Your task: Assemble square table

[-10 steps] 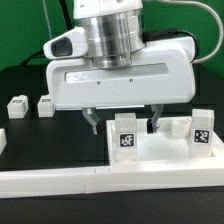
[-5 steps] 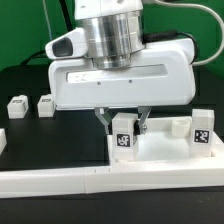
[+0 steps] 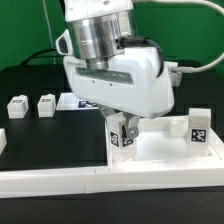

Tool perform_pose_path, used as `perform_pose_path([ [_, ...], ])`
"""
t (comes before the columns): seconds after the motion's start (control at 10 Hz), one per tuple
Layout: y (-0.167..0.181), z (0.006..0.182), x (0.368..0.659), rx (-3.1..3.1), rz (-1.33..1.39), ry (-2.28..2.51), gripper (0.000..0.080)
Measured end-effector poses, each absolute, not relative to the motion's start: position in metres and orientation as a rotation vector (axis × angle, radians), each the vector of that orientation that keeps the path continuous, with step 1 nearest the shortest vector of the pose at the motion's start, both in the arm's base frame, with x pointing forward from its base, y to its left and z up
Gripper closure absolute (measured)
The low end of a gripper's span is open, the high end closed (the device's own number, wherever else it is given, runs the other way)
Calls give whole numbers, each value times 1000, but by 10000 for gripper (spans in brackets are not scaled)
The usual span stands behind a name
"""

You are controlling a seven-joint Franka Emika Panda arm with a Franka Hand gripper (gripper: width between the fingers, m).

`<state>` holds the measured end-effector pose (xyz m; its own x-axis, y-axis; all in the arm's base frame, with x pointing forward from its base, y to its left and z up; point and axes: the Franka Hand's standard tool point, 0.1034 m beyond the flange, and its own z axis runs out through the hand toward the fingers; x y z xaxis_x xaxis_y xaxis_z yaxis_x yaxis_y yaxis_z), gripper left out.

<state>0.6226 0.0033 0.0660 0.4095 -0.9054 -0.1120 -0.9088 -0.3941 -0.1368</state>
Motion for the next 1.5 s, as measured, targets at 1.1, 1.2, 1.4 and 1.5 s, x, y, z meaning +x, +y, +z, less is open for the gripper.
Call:
perform_pose_path([
  [1.1, 7, 66, 625, -1738, 159, 2377, 316],
  [1.2, 7, 65, 625, -1738, 159, 2376, 316],
  [1.4, 11, 72, 624, -1768, 152, 2346, 161],
  [1.5, 16, 83, 622, -1794, 153, 2315, 161],
])
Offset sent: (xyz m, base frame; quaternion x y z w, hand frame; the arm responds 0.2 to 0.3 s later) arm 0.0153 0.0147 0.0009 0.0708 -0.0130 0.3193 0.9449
